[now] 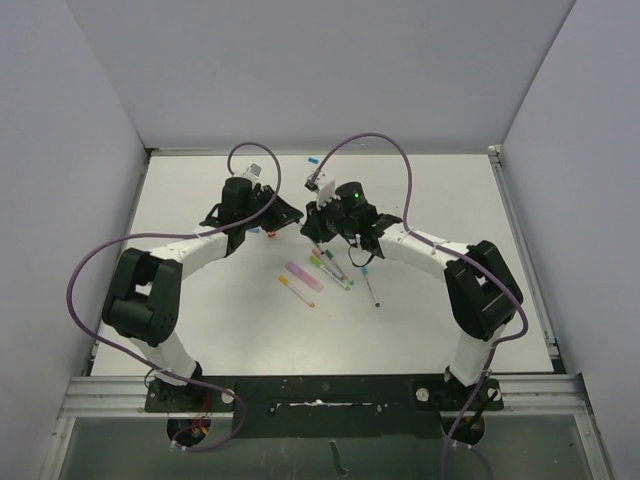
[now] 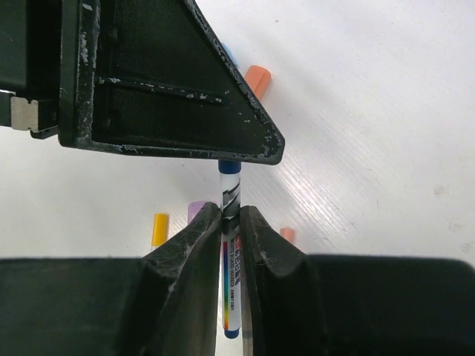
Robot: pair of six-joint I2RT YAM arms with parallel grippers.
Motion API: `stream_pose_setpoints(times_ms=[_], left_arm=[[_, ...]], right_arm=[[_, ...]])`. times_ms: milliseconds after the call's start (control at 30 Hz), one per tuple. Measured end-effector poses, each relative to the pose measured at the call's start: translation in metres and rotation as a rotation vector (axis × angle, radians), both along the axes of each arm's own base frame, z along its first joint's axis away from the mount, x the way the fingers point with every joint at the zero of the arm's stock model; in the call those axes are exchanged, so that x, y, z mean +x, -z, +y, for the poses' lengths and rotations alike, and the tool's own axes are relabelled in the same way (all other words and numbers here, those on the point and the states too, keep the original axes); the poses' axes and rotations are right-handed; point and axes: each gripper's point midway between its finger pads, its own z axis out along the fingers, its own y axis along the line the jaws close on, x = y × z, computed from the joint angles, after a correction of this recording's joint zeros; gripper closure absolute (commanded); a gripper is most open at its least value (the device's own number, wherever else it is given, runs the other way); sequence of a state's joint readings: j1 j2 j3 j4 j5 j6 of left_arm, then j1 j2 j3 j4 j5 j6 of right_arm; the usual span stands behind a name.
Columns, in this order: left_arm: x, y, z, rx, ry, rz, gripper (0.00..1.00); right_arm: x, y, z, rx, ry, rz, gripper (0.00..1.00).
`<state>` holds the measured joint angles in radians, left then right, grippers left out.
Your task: Open the pen caps
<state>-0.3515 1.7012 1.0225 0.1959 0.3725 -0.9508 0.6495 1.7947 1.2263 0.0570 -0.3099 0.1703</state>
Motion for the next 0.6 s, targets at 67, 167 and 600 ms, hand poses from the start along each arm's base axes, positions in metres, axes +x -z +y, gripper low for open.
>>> stream_pose_setpoints(times_ms=[67,167,600], left_arm=[[0.0,-0.002,-0.001,-0.007,0.003,-0.006,1.0],[-0.001,-0.004,-0.004,-0.018,0.015,-0.01,1.0],[-0.009,-0.009,-0.016,-0.039,0.066,-0.018,1.0]], right_arm=[[0.0,-0.002,0.0,0.003,0.005,-0.001,0.59],[0.0,-0.003,0.0,0.004,0.004,-0.004,0.56],[0.0,-0.002,-0.001,0.003,0.007,0.002,1.0]])
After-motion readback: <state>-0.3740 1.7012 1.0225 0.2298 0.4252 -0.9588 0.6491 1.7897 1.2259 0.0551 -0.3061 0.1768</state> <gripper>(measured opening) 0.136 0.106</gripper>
